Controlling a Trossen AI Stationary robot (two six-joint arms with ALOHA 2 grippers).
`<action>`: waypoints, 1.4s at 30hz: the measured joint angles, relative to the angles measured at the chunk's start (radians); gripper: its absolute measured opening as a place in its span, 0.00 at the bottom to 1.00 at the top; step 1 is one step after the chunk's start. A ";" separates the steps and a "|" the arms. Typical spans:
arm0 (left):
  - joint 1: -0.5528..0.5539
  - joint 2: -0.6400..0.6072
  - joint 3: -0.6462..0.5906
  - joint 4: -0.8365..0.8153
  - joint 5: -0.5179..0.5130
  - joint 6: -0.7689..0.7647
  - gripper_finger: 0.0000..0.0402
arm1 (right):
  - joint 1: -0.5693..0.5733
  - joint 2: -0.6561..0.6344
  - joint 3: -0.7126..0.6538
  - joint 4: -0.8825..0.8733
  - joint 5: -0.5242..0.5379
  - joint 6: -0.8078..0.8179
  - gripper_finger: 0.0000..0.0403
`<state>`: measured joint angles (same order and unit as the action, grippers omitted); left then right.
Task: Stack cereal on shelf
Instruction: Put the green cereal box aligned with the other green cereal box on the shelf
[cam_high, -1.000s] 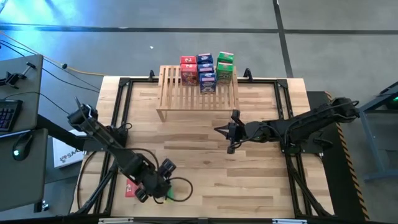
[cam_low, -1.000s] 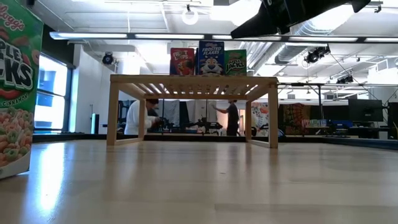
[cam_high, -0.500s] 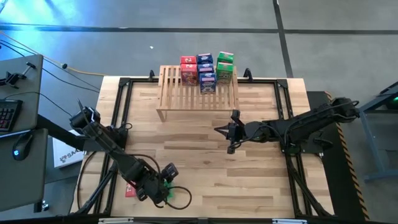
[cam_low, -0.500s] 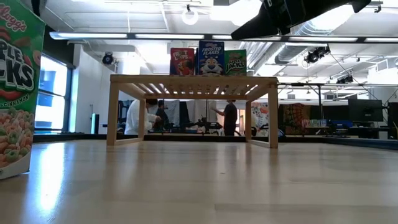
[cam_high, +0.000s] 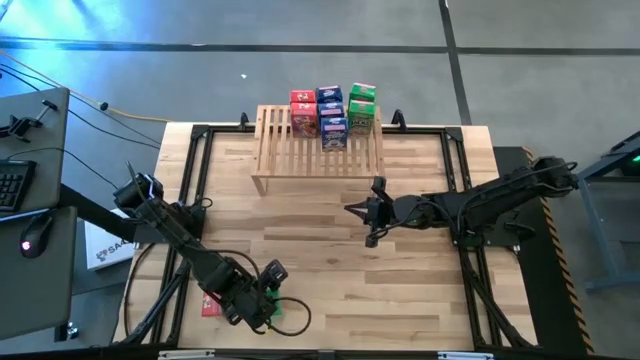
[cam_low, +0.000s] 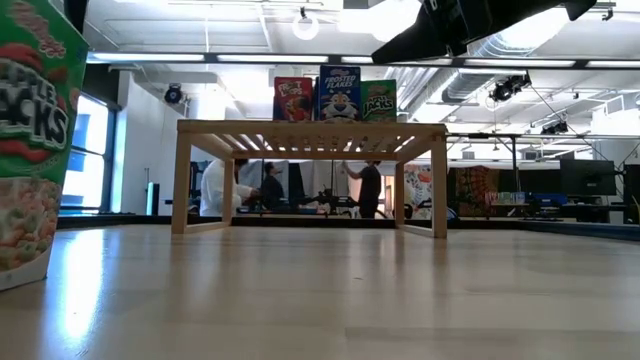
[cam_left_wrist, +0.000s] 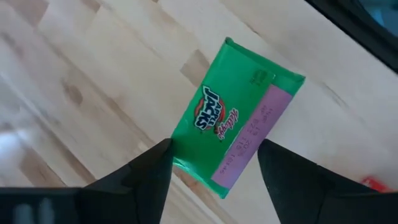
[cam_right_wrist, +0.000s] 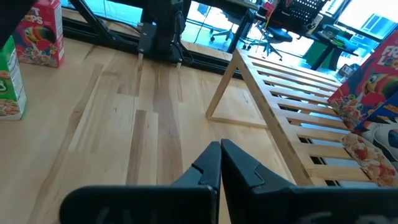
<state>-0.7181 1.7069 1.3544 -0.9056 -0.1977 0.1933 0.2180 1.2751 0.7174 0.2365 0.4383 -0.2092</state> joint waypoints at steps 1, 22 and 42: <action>0.000 0.000 0.000 0.000 -0.008 -0.033 0.54 | 0.000 0.000 0.000 0.000 -0.001 0.000 0.00; 0.001 0.000 -0.002 -0.003 -0.101 -0.480 0.37 | 0.025 0.000 0.000 0.000 -0.116 0.206 0.00; 0.005 0.000 -0.003 0.073 -0.163 -0.660 0.37 | 0.295 0.516 0.240 0.329 -0.059 0.602 0.76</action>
<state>-0.7135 1.7065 1.3514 -0.8322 -0.3602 -0.4668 0.5131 1.7912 0.9573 0.5651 0.3788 0.3931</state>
